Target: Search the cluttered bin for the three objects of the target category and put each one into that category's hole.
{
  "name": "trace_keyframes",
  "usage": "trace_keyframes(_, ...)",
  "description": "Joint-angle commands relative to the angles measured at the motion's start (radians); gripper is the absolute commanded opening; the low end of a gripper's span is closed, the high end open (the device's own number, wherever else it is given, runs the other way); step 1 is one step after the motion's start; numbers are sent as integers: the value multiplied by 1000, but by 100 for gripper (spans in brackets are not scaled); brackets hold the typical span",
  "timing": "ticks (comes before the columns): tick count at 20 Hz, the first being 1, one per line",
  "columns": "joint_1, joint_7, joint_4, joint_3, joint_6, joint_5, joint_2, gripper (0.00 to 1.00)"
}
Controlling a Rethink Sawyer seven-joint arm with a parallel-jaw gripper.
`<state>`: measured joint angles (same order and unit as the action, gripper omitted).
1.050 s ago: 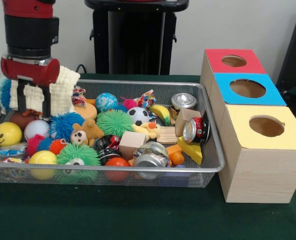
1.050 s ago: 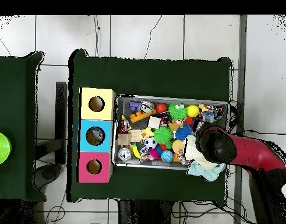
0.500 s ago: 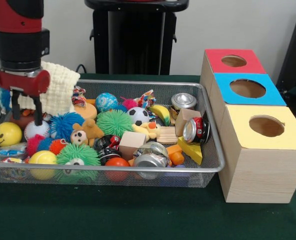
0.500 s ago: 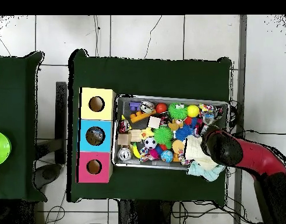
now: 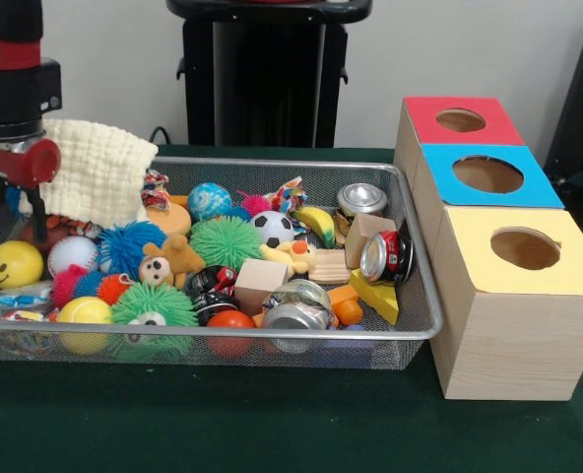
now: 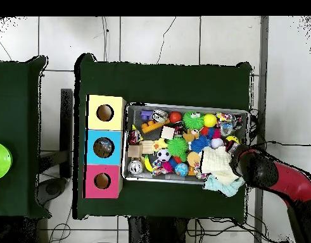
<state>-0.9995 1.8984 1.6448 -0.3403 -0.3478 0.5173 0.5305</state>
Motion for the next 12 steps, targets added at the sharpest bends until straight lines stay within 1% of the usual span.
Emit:
trace_keyframes(1, 3, -55, -33, -82, -104, -33, -39, 100)
trace_keyframes(7, 14, -5, -14, -74, -62, -39, -42, 100)
trace_keyframes(12, 22, -4, 7, -74, -86, -54, -6, 100)
